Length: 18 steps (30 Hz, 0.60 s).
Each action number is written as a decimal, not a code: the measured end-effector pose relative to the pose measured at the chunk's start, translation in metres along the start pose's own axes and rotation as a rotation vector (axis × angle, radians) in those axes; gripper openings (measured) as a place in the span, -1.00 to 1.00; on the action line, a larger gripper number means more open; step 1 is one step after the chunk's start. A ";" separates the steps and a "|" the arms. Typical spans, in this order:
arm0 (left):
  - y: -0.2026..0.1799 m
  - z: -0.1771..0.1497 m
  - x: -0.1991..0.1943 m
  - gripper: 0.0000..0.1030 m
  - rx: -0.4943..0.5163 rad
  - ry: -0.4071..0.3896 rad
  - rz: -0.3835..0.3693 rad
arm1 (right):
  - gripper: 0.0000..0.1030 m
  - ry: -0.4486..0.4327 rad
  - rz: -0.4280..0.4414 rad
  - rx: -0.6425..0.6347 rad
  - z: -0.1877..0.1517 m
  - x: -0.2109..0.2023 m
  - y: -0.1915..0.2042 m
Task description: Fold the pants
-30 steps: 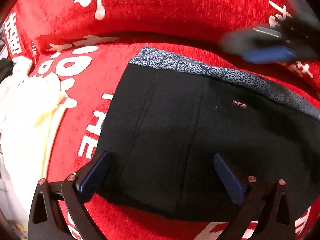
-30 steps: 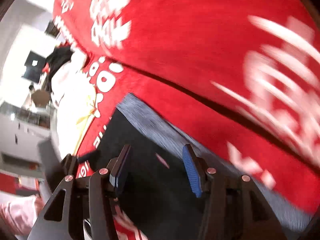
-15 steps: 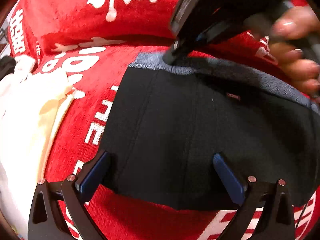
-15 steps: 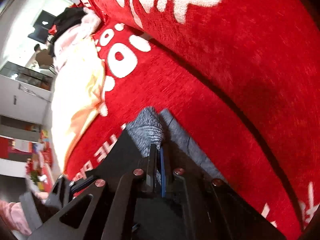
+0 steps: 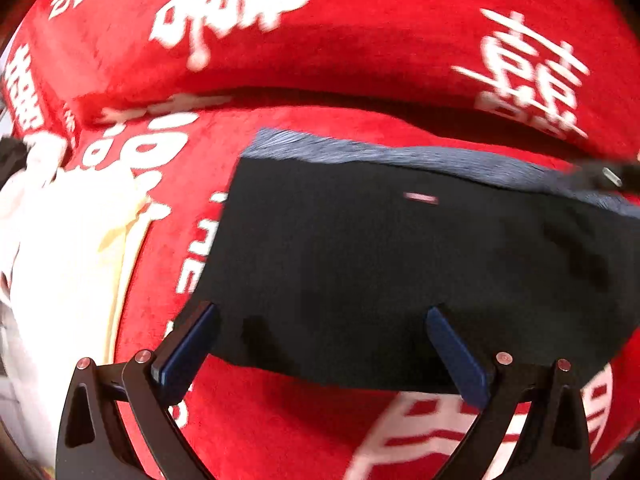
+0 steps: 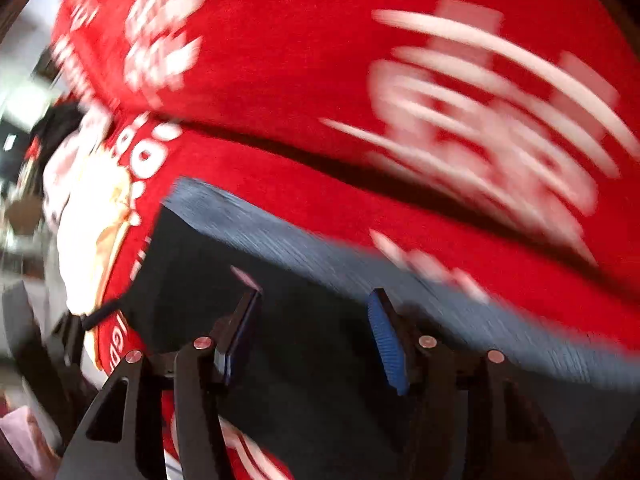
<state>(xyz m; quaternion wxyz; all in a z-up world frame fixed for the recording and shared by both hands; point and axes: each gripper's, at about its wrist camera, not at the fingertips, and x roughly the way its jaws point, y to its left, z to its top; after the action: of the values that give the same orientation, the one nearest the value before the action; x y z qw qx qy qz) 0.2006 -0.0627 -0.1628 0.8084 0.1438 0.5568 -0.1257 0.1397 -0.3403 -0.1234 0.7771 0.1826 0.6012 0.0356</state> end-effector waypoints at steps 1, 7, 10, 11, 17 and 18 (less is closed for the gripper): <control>-0.013 0.001 -0.005 1.00 0.025 -0.001 -0.007 | 0.15 -0.016 -0.012 0.066 -0.019 -0.016 -0.025; -0.102 0.006 -0.017 1.00 0.137 0.015 -0.074 | 0.16 -0.036 -0.083 0.447 -0.124 -0.080 -0.165; -0.146 0.006 -0.016 1.00 0.159 0.036 -0.110 | 0.15 -0.045 -0.108 0.555 -0.160 -0.099 -0.211; -0.159 0.005 -0.015 1.00 0.170 0.041 -0.118 | 0.15 -0.056 -0.113 0.593 -0.172 -0.106 -0.226; -0.196 -0.024 0.010 1.00 0.158 0.108 -0.107 | 0.15 -0.128 -0.052 0.794 -0.211 -0.121 -0.295; -0.192 -0.025 0.012 1.00 0.134 0.128 -0.122 | 0.15 -0.145 -0.028 0.812 -0.211 -0.120 -0.304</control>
<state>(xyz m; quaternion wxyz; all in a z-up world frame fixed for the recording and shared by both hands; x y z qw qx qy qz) 0.1134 -0.2322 -0.1999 0.7506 0.1711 0.6054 -0.2019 -0.1435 -0.6050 -0.1562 0.6825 0.4684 0.5127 -0.2282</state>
